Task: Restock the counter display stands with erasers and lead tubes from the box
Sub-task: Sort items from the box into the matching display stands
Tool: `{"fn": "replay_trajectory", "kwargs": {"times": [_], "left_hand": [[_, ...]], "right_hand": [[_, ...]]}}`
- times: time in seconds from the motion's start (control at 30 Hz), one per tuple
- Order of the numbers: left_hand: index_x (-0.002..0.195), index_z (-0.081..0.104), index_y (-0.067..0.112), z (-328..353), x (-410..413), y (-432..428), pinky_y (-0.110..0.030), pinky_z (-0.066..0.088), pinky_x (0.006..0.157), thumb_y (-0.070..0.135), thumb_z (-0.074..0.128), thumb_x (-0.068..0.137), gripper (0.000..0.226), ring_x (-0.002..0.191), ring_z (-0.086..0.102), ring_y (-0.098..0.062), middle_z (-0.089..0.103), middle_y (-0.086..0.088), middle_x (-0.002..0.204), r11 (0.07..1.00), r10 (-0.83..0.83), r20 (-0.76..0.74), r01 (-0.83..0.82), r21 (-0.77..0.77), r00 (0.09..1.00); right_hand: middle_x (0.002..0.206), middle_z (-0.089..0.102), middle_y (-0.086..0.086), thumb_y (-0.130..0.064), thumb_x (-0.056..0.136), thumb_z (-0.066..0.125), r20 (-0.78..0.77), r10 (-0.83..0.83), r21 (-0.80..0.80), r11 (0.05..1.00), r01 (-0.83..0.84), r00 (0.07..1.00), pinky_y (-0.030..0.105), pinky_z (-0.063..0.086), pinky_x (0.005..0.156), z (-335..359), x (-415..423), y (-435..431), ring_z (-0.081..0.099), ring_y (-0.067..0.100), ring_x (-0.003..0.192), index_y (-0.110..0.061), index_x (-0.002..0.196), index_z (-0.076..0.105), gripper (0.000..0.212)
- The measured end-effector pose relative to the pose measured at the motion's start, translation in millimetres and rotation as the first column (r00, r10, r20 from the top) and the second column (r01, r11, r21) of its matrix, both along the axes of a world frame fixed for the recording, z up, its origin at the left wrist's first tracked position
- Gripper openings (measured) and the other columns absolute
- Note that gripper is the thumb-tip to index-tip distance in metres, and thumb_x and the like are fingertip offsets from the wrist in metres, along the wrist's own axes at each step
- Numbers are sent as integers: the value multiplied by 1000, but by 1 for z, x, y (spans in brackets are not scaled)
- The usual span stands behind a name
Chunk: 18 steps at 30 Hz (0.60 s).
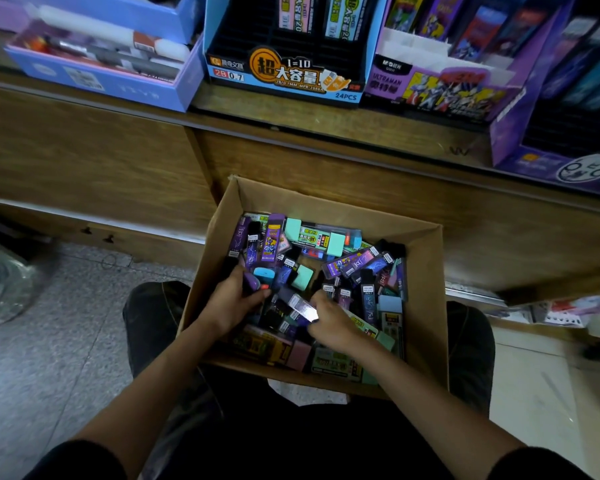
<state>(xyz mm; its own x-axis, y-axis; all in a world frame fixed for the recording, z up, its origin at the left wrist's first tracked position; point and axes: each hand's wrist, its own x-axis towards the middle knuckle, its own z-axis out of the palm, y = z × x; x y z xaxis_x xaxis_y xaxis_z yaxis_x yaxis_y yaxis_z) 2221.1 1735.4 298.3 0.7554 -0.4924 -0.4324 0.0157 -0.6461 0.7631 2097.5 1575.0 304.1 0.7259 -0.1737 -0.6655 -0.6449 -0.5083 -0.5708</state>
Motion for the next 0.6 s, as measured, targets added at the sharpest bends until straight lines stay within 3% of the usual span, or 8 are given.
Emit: {"fn": "replay_trajectory", "kwargs": {"times": [0.1, 0.2, 0.27, 0.33, 0.43, 0.5, 0.57, 0.6], "left_hand": [[114, 50, 14, 3, 2, -1, -5, 41, 64, 16, 73, 80, 41, 81, 56, -2, 59, 12, 89, 998, 44, -4, -45, -46, 999], [103, 50, 19, 8, 3, -3, -10, 44, 65, 14, 72, 81, 31, 84, 59, -8, 59, 13, 86, 990, 98, -38, -101, -96, 994], [103, 51, 19, 12, 2, -3, -18, 47, 73, 15, 71, 82, 29, 89, 59, -11, 60, 11, 89, 988, 102, -49, -107, -108, 994], [105, 53, 17, 15, 2, -4, -22, 47, 78, 15, 70, 83, 29, 92, 60, -13, 62, 7, 92, 985, 111, -48, -116, -129, 993], [108, 53, 14, 21, 2, -5, -16, 46, 75, 15, 68, 84, 28, 93, 59, -12, 62, 4, 96, 981, 110, -54, -117, -153, 992], [110, 53, 11, 24, 2, -6, -20, 46, 77, 15, 68, 85, 29, 93, 59, -13, 62, 0, 99, 982, 114, -43, -119, -144, 993], [109, 54, 7, 28, 2, -6, -24, 46, 80, 16, 68, 84, 30, 92, 60, -16, 64, -4, 100, 983, 127, -5, -126, -136, 992], [110, 55, 6, 29, 2, -6, -25, 46, 81, 16, 69, 84, 31, 93, 60, -17, 64, -4, 100, 983, 124, 5, -122, -137, 992]], "right_hand": [[97, 48, 9, -2, 86, 50, 27, 52, -74, 996, -50, 998, 31, 34, 54, -4, 0, 6, 48, 19, 76, -9, 120, 34, 38], [103, 55, 9, -14, 90, 58, -3, 62, -93, 994, -62, 998, 34, 45, 64, -7, 5, 9, 56, 23, 83, -6, 135, 27, 56], [126, 52, 14, -23, 87, 65, -50, 43, -36, 998, -45, 998, 33, 48, 78, -8, 10, 6, 57, 26, 103, -8, 143, 21, 72], [139, 44, 13, -26, 83, 70, -116, 53, 12, 999, -52, 992, 30, 44, 87, -8, 17, 2, 50, 27, 118, -8, 142, 27, 75], [133, 49, 10, -24, 80, 74, -206, 18, 88, 996, 0, 978, 26, 40, 81, -7, 24, -1, 51, 26, 114, -7, 138, 37, 71], [123, 54, 9, -23, 79, 75, -215, 4, 95, 995, 17, 977, 24, 38, 75, -8, 25, -2, 53, 23, 105, -6, 132, 44, 64], [92, 56, 3, -24, 80, 74, -163, -17, 80, 996, 30, 986, 23, 36, 60, -8, 23, -4, 52, 15, 80, -8, 101, 59, 31], [77, 51, 0, -25, 81, 73, -129, -37, 75, 996, 47, 991, 23, 32, 54, -6, 20, -6, 48, 12, 68, -11, 81, 56, 21]]}}
